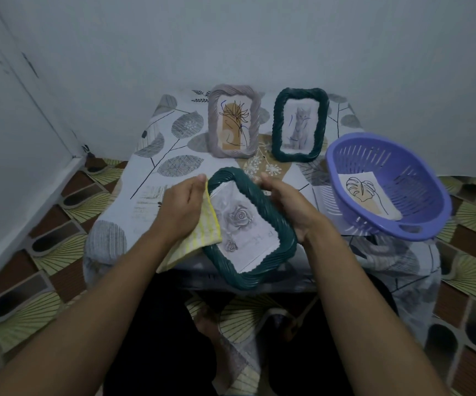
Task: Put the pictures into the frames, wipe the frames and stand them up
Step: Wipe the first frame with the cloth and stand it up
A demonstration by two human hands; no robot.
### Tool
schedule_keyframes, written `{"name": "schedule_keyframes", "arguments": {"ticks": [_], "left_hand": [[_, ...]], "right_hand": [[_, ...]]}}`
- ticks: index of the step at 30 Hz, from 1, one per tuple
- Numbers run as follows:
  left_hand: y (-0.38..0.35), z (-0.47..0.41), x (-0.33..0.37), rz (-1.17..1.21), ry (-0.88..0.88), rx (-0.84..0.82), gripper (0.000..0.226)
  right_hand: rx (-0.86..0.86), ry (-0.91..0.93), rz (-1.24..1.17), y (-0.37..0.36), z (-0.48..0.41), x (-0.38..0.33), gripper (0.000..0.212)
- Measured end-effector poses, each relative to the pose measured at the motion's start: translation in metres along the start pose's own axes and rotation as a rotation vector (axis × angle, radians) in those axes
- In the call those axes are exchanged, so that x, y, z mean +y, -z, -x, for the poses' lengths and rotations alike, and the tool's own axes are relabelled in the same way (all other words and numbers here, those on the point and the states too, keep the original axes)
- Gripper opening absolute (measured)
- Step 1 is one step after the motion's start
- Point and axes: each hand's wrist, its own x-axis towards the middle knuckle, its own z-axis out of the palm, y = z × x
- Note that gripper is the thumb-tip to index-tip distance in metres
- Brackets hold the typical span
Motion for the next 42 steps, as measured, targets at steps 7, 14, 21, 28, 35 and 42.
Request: {"name": "schedule_keyframes", "arguments": {"ticks": [7, 14, 21, 28, 35, 42], "left_hand": [[-0.011, -0.005, 0.001, 0.028, 0.313, 0.231, 0.053], [-0.023, -0.012, 0.009, 0.108, 0.476, 0.341, 0.049], [-0.045, 0.014, 0.025, -0.352, 0.220, -0.058, 0.084], [-0.046, 0.034, 0.040, -0.487, -0.332, -0.306, 0.070], [-0.016, -0.017, 0.016, -0.532, -0.023, -0.098, 0.068], [-0.026, -0.009, 0.020, -0.318, 0.226, -0.091, 0.091]], "right_hand": [[0.108, 0.115, -0.374, 0.006, -0.003, 0.020, 0.073], [0.229, 0.236, -0.408, -0.019, -0.005, 0.027, 0.055], [0.440, 0.330, -0.266, -0.028, -0.009, 0.015, 0.041], [0.378, 0.344, -0.245, -0.022, -0.010, 0.014, 0.035], [0.358, 0.347, -0.173, -0.031, -0.002, 0.022, 0.041], [0.412, 0.330, -0.141, -0.040, -0.006, 0.023, 0.048]]}}
